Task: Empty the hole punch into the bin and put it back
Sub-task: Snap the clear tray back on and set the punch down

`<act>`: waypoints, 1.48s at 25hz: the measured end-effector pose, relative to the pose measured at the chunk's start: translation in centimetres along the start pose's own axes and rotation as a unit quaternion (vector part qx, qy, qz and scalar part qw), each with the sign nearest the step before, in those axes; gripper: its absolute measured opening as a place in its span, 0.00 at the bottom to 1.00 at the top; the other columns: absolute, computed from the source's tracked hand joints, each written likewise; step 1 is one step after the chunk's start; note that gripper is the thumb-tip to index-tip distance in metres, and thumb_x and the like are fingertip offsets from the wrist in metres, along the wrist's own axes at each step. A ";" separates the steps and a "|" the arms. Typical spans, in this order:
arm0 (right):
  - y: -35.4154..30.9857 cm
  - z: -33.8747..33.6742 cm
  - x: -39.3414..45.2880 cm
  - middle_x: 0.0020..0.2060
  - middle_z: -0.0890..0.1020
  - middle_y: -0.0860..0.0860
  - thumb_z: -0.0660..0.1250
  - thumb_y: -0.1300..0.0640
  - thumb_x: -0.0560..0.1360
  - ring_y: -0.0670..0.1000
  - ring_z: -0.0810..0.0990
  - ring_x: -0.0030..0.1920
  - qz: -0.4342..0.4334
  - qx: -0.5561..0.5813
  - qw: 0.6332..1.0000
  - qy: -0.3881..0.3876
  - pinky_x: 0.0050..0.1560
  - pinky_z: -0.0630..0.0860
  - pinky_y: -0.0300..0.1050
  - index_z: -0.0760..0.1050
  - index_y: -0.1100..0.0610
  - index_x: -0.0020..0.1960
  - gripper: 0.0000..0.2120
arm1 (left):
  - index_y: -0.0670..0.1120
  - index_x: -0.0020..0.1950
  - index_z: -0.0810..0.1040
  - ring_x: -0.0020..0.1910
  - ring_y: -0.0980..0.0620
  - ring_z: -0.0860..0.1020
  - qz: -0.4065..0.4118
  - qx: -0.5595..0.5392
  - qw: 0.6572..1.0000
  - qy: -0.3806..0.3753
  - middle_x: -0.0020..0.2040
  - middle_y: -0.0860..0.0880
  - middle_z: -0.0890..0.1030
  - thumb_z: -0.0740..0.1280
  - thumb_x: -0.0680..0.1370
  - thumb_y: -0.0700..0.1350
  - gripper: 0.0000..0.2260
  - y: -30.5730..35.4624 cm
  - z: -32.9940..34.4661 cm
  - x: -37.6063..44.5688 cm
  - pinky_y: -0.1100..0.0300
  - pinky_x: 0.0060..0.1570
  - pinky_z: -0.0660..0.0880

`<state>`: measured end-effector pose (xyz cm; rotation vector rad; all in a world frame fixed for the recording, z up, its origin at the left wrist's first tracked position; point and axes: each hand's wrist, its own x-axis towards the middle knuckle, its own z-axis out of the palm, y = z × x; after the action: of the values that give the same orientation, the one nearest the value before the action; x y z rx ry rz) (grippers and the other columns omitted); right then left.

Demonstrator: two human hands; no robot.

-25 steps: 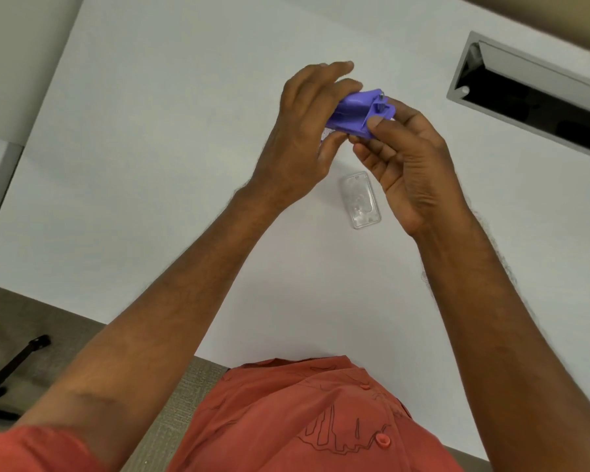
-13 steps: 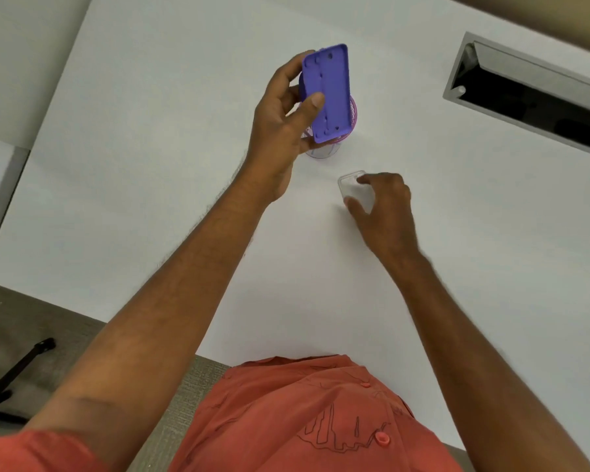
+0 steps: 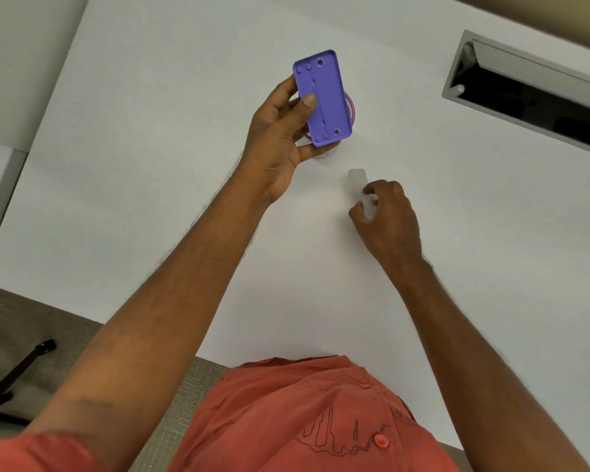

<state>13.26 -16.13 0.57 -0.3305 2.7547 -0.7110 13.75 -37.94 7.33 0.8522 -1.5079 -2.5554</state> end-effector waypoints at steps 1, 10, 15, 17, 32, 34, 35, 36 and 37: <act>-0.4 -0.6 0.1 0.55 0.79 0.52 0.66 0.53 0.77 0.57 0.81 0.52 0.020 0.021 1.000 0.008 0.46 0.73 0.45 0.76 0.54 0.58 0.11 | 0.42 0.77 0.67 0.65 0.36 0.80 0.002 0.004 1.000 0.001 0.65 0.41 0.80 0.65 0.84 0.39 0.22 0.0 0.0 -0.1 0.31 0.60 0.78; -9.5 -9.0 0.3 0.43 0.85 0.45 0.67 0.60 0.79 0.44 0.83 0.42 0.021 0.477 0.878 0.028 0.43 0.81 0.39 0.81 0.52 0.57 0.09 | 0.46 0.76 0.70 0.60 0.43 0.83 0.001 0.008 1.000 0.014 0.62 0.45 0.82 0.66 0.83 0.42 0.21 -0.1 0.4 -0.9 0.37 0.54 0.83; -11.2 -9.0 1.4 0.46 0.86 0.51 0.70 0.62 0.79 0.46 0.83 0.44 0.005 0.417 0.907 0.053 0.43 0.79 0.38 0.80 0.58 0.58 0.09 | 0.44 0.74 0.73 0.62 0.38 0.82 -0.009 -0.025 0.999 0.039 0.68 0.41 0.79 0.64 0.84 0.46 0.18 -0.1 0.9 -0.7 0.35 0.54 0.82; -11.0 -8.3 1.9 0.44 0.85 0.50 0.71 0.62 0.79 0.45 0.82 0.43 0.020 0.415 0.907 0.062 0.41 0.80 0.38 0.80 0.59 0.58 0.09 | 0.44 0.73 0.73 0.61 0.38 0.82 -0.009 -0.032 0.999 0.033 0.67 0.40 0.79 0.63 0.85 0.47 0.17 -0.1 0.9 -0.6 0.35 0.54 0.82; -9.9 -6.3 3.3 0.51 0.86 0.57 0.73 0.57 0.78 0.53 0.86 0.47 0.035 0.391 0.915 0.093 0.43 0.85 0.48 0.85 0.58 0.58 0.10 | 0.52 0.59 0.82 0.56 0.44 0.85 -0.006 -0.049 0.999 -0.012 0.56 0.47 0.86 0.62 0.84 0.50 0.10 -0.2 1.1 -0.5 0.43 0.47 0.83; -10.0 -6.3 3.3 0.50 0.87 0.56 0.72 0.56 0.78 0.55 0.85 0.47 0.027 0.375 0.921 0.101 0.48 0.85 0.55 0.85 0.56 0.57 0.10 | 0.52 0.57 0.82 0.55 0.43 0.85 -0.009 -0.049 0.999 -0.011 0.55 0.47 0.86 0.62 0.84 0.49 0.09 -0.3 1.2 -0.5 0.43 0.47 0.84; -10.0 -6.3 3.2 0.48 0.87 0.55 0.72 0.56 0.78 0.56 0.85 0.47 0.024 0.371 0.922 0.104 0.49 0.84 0.57 0.85 0.56 0.57 0.10 | 0.52 0.57 0.82 0.56 0.42 0.85 -0.006 -0.046 0.999 -0.010 0.56 0.47 0.85 0.62 0.84 0.49 0.09 -0.3 1.2 -0.5 0.43 0.47 0.84; -10.1 -6.3 3.2 0.47 0.86 0.55 0.72 0.56 0.78 0.56 0.84 0.46 0.022 0.370 0.923 0.105 0.49 0.84 0.58 0.85 0.56 0.57 0.10 | 0.52 0.57 0.81 0.57 0.42 0.85 -0.001 -0.042 0.999 -0.011 0.58 0.46 0.84 0.63 0.84 0.49 0.08 -0.3 1.2 -0.5 0.42 0.47 0.84; -10.1 -6.4 3.2 0.46 0.86 0.54 0.72 0.57 0.77 0.56 0.83 0.45 0.020 0.370 0.923 0.104 0.49 0.84 0.58 0.85 0.56 0.57 0.09 | 0.52 0.57 0.82 0.57 0.41 0.84 0.004 -0.037 0.999 -0.011 0.58 0.45 0.84 0.63 0.83 0.49 0.08 -0.4 1.1 -0.5 0.42 0.47 0.84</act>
<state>9.76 -22.84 10.33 -0.0282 2.4125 -1.7655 13.70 -36.70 7.65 0.8094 -1.4089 -2.6065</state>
